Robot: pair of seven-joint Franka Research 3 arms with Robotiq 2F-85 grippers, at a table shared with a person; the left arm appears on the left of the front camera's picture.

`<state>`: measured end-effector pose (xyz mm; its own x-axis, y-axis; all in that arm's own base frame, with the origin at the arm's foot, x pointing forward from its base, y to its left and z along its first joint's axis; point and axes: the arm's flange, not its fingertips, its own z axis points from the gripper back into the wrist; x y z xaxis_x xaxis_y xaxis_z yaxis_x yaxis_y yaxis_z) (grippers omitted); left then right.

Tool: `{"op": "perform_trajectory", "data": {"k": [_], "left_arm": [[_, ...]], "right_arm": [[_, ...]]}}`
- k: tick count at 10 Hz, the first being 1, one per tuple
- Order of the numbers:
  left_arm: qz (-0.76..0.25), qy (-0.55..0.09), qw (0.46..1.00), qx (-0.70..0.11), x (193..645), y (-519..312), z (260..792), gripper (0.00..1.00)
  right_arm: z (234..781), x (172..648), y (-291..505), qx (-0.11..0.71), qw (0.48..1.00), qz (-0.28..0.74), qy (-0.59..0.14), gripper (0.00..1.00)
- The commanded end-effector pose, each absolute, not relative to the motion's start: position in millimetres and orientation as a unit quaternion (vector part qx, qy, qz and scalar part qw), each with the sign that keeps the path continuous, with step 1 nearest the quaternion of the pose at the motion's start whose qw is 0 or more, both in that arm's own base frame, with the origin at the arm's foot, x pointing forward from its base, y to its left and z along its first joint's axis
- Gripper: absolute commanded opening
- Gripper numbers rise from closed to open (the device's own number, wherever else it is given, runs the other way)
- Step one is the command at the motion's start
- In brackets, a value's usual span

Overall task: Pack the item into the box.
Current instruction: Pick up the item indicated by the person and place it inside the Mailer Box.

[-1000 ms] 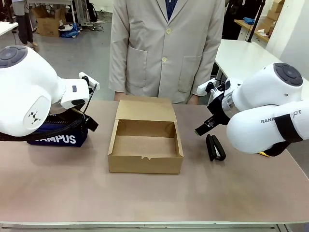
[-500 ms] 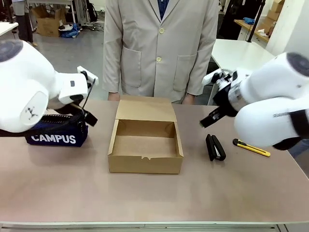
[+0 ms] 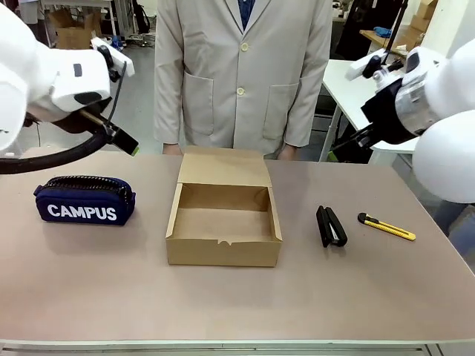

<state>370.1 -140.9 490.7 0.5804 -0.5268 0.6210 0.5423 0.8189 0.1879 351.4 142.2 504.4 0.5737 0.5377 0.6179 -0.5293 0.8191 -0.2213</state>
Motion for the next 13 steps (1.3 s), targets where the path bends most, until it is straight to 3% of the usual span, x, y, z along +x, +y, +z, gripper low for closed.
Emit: {"op": "perform_trajectory", "data": {"k": [1,2,4,5,8,10,11,12,13], "left_arm": [[-0.328,-0.307,0.890,-0.077,372,-145,503,1.00],[-0.319,-0.298,0.886,-0.154,371,-134,512,1.00],[-0.197,-0.237,0.900,-0.306,363,-67,540,1.00],[-0.163,-0.201,0.880,-0.399,353,-21,544,1.00],[0.005,-0.238,0.809,-0.537,308,115,503,1.00],[0.077,-0.276,0.763,-0.580,277,146,468,1.00],[0.145,-0.311,0.768,-0.541,277,143,465,1.00],[0.058,-0.250,0.783,-0.566,278,171,491,1.00],[0.058,-0.250,0.783,-0.566,278,171,491,1.00]], "right_arm": [[513,346,135,0.047,0.891,0.295,-0.343,1.00],[521,344,108,0.117,0.905,0.225,-0.341,1.00],[542,326,31,0.309,0.904,0.073,-0.288,1.00],[546,312,-9,0.384,0.880,0.014,-0.279,1.00],[516,275,-133,0.538,0.779,-0.124,-0.297,1.00],[496,257,-174,0.560,0.732,-0.184,-0.341,1.00],[492,266,-164,0.503,0.764,-0.195,-0.354,1.00],[512,253,-186,0.545,0.764,-0.156,-0.308,1.00],[512,253,-186,0.545,0.764,-0.156,-0.308,1.00]]}}
